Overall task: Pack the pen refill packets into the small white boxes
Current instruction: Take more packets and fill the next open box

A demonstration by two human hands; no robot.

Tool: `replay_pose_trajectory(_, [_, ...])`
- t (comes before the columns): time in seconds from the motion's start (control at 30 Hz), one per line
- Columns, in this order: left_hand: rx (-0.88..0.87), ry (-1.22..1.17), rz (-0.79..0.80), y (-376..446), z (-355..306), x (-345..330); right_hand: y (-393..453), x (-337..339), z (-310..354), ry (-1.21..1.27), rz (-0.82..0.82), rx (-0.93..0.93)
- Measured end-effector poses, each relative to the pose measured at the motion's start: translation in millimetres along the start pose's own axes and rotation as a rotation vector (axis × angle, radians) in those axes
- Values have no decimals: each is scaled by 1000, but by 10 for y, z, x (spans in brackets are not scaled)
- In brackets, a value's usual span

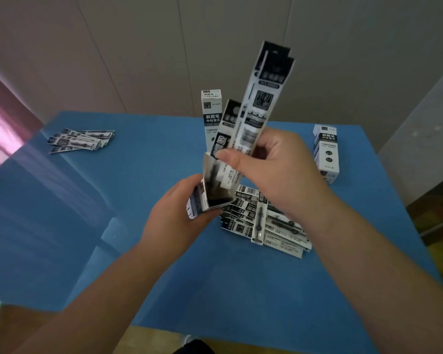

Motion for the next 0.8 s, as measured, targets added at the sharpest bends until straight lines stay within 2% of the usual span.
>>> replay_pose_trajectory(0.4, [15,-12,-10,22,15,-18,42,-198,-99,91,49,-4])
replay_pose_trajectory(0.63, [4,-31,-33,6,40,-1,55,-306,-184,-131,97,-18])
replay_pose_trajectory(0.8, [-19,-95,-34,16,29,21,27,-419,-252,-134,155,23])
Point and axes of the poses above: each hand's wrist, its own y-axis towards the middle knuckle, its own x-axis out of the back of the hand, z = x × y, the point moved 9 cm from there along y, towards the middle knuckle, and after that the axes turned 1 degree about x, right-handed, at the moved point
